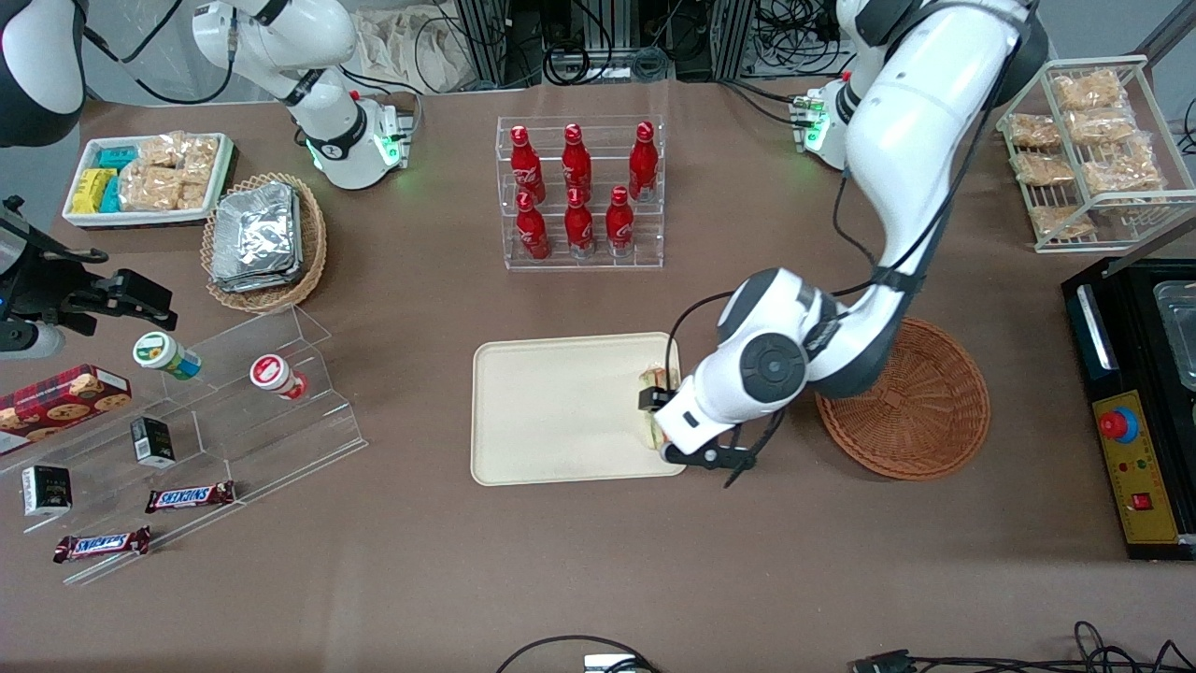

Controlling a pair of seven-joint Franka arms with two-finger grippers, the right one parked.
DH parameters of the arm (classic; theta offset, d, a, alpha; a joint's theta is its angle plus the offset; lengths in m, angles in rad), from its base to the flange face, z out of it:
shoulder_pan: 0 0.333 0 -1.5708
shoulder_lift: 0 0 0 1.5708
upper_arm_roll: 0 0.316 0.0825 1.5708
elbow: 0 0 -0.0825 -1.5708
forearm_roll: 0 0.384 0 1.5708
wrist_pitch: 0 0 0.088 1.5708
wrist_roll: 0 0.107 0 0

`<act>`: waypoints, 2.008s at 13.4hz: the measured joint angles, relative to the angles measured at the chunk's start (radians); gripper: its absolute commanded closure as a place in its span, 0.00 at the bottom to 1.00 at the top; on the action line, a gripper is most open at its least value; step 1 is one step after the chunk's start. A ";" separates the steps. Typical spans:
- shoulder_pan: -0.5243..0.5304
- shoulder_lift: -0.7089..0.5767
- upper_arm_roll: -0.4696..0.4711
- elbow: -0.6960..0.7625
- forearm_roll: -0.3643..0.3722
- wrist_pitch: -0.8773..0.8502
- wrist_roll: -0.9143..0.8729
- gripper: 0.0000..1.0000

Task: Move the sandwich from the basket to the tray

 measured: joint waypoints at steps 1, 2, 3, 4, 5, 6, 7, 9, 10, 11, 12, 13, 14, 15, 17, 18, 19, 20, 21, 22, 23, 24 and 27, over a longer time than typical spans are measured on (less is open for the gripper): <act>0.026 -0.043 0.001 0.003 0.001 -0.066 0.000 0.00; 0.055 -0.087 0.003 0.003 0.002 -0.130 0.000 0.00; 0.086 -0.127 0.004 0.004 0.003 -0.187 0.001 0.00; 0.117 -0.167 0.005 0.004 0.003 -0.244 0.002 0.00; 0.146 -0.204 0.006 0.004 0.003 -0.296 0.002 0.00; 0.171 -0.239 0.006 0.004 0.003 -0.343 0.003 0.00; 0.191 -0.271 0.007 0.004 0.003 -0.383 0.004 0.00; 0.218 -0.334 0.007 0.004 0.004 -0.448 0.017 0.00; 0.228 -0.367 0.008 0.004 0.005 -0.478 0.027 0.00; 0.241 -0.397 0.009 0.004 0.006 -0.515 0.045 0.00; 0.257 -0.422 0.010 0.003 0.009 -0.556 0.072 0.00; 0.276 -0.443 0.013 0.001 0.016 -0.590 0.108 0.00; 0.295 -0.458 0.016 -0.002 0.028 -0.612 0.148 0.00; 0.309 -0.467 0.017 -0.006 0.043 -0.625 0.187 0.00; 0.319 -0.477 0.018 -0.013 0.064 -0.651 0.224 0.00; 0.319 -0.480 0.018 -0.022 0.067 -0.661 0.226 0.00; 0.323 -0.485 0.018 -0.036 0.070 -0.663 0.231 0.00; 0.331 -0.490 0.018 -0.054 0.071 -0.663 0.254 0.00; 0.348 -0.500 0.018 -0.076 0.071 -0.658 0.293 0.00; 0.373 -0.512 0.018 -0.099 0.071 -0.649 0.334 0.00; 0.399 -0.527 0.018 -0.122 0.071 -0.640 0.370 0.01; 0.421 -0.543 0.019 -0.144 0.070 -0.632 0.394 0.01; 0.443 -0.603 0.017 -0.233 0.069 -0.575 0.416 0.01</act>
